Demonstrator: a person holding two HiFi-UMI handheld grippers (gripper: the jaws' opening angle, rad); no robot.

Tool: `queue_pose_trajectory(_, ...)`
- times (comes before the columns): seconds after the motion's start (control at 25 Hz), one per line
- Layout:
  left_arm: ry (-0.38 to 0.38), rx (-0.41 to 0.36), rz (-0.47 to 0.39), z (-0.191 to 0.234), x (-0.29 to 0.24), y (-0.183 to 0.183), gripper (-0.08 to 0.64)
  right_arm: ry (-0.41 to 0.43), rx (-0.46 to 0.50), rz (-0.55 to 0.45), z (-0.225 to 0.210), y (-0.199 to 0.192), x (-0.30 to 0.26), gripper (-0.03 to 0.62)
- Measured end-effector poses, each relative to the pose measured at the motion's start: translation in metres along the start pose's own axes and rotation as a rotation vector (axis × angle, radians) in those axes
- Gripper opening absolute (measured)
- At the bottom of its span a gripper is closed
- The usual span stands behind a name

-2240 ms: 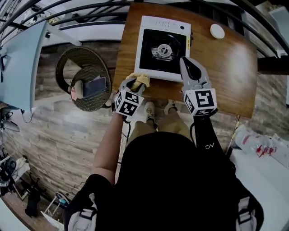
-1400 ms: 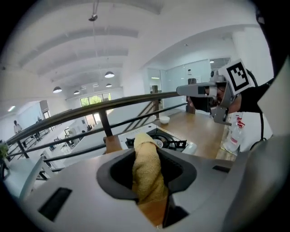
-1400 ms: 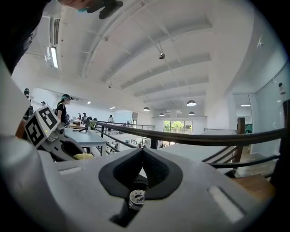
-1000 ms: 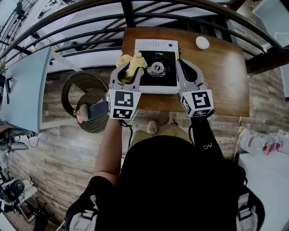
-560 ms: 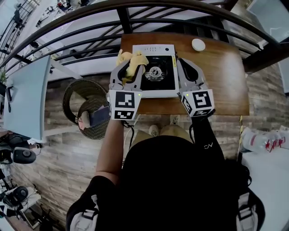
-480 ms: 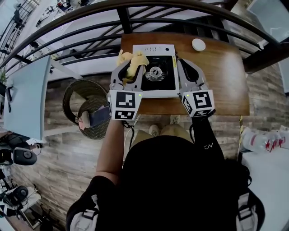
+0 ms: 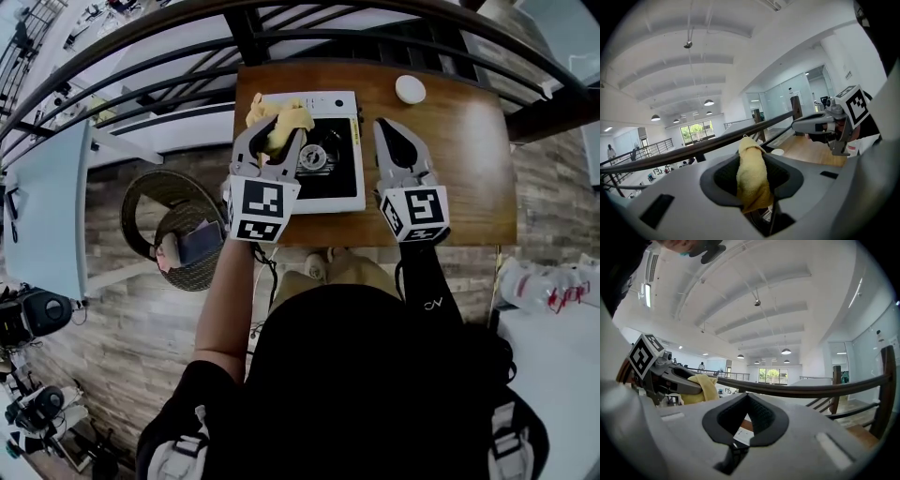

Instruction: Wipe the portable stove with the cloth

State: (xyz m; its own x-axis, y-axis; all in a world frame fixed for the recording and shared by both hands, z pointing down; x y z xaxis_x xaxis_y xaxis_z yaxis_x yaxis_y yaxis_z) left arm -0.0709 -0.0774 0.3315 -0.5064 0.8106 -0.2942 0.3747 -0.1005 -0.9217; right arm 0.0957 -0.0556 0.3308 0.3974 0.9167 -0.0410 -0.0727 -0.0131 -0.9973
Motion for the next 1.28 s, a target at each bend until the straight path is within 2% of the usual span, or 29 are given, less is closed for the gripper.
queue_pose_trajectory(0.32, -0.072, -0.05, 0.097, 0.01, -0.126, 0.002, 0.127, 0.01, -0.043, 0.035, -0.068, -0.031, -0.061, 0.002)
queue_pose_trajectory(0.48, -0.139, -0.087, 0.156, 0.011, -0.198, -0.002, 0.127, 0.001, -0.078, 0.05, -0.105, -0.046, -0.088, 0.002)
queue_pose_trajectory(0.76, -0.29, -0.164, 0.305, -0.007, -0.297, -0.046, 0.127, -0.029, -0.146, 0.101, -0.147, -0.084, -0.113, 0.0)
queue_pose_trajectory(0.96, -0.41, -0.224, 0.474, -0.017, -0.319, -0.098, 0.127, -0.042, -0.186, 0.118, -0.14, -0.101, -0.126, 0.002)
queue_pose_trajectory(1.16, -0.413, -0.191, 0.526, -0.019, -0.321, -0.101, 0.124, -0.032, -0.211, 0.13, -0.145, -0.109, -0.127, 0.002)
queue_pose_trajectory(1.28, -0.393, -0.203, 0.556, -0.019, -0.324, -0.107, 0.124, -0.023, -0.213, 0.13, -0.156, -0.115, -0.125, 0.002)
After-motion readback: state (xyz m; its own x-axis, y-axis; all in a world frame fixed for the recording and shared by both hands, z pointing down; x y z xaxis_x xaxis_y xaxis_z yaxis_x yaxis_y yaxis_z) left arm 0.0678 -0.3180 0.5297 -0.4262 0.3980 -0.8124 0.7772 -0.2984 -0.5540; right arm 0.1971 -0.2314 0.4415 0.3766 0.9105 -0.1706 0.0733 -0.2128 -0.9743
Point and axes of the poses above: the fingertips, and each gripper's own axes: x backward along the fingers, z to its left, y out of its top, the point moved 3 cm from there along x, backward along the fingers
